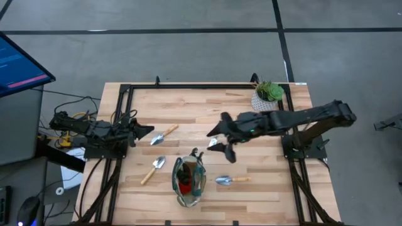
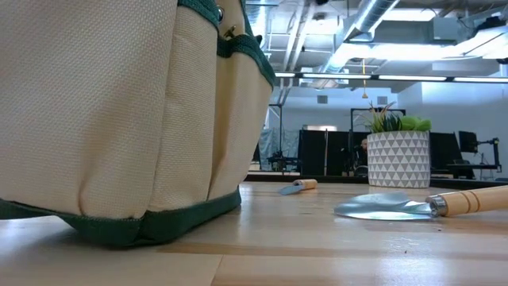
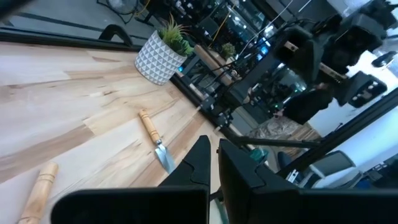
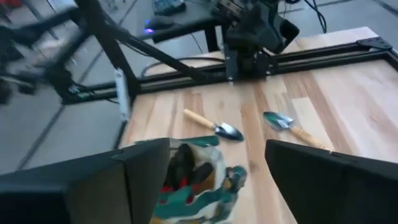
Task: Pick & Place Garden tools in Gardening bag
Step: Put the brown trowel into the gardening bag
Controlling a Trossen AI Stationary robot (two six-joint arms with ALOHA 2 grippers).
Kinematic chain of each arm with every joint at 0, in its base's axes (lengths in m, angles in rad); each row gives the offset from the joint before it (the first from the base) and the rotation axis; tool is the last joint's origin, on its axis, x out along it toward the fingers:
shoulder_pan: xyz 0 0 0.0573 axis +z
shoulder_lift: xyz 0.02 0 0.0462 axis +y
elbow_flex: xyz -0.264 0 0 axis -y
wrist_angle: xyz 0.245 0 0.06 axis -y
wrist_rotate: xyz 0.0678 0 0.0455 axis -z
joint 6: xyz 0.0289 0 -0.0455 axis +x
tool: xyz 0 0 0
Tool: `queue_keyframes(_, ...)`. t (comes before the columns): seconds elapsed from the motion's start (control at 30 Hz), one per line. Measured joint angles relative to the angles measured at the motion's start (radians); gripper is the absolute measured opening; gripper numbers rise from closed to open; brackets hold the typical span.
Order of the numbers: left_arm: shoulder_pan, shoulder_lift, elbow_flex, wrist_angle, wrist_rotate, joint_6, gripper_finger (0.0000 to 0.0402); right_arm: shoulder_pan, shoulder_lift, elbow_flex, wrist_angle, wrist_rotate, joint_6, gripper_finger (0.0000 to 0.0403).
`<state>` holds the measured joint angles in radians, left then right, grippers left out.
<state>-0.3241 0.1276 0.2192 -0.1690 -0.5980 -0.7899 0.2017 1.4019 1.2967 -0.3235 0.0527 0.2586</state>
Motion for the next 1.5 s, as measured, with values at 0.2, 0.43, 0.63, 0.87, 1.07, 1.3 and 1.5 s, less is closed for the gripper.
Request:
queue_keyframes(0.2, 0.000, 0.000, 0.000, 0.042, -0.002, 0.000, 0.0002, 0.033, -0.125, 0.007, -0.214, 0.142, 0.140, 0.0256)
queue_keyframes(0.43, 0.000, 0.000, 0.000, 0.093, -0.129, -0.001, 0.0002, 0.111, -0.201, 0.007, -0.505, 0.338, 0.354, 0.0255)
queue_keyframes(0.63, 0.000, 0.000, 0.000, 0.219, -0.163, -0.007, 0.0002, 0.183, -0.205, 0.006, -0.610, 0.400, 0.486, 0.0255)
queue_keyframes(0.87, 0.000, 0.020, 0.000, 0.545, -0.031, -0.055, 0.0002, 0.227, -0.196, 0.006, -0.677, 0.402, 0.605, 0.0255)
queue_keyframes(1.07, 0.000, 0.162, 0.040, 0.588, 0.105, -0.053, 0.0020, 0.244, -0.195, 0.005, -0.693, 0.402, 0.658, 0.0255)
queue_keyframes(1.3, 0.000, 0.466, 0.144, 0.591, 0.272, -0.011, 0.0104, 0.241, -0.195, 0.005, -0.693, 0.396, 0.686, 0.0255)
queue_keyframes(1.5, 0.016, 0.622, 0.319, 0.382, 0.327, 0.156, 0.0152, 0.241, -0.195, 0.005, -0.693, 0.390, 0.712, 0.0255)
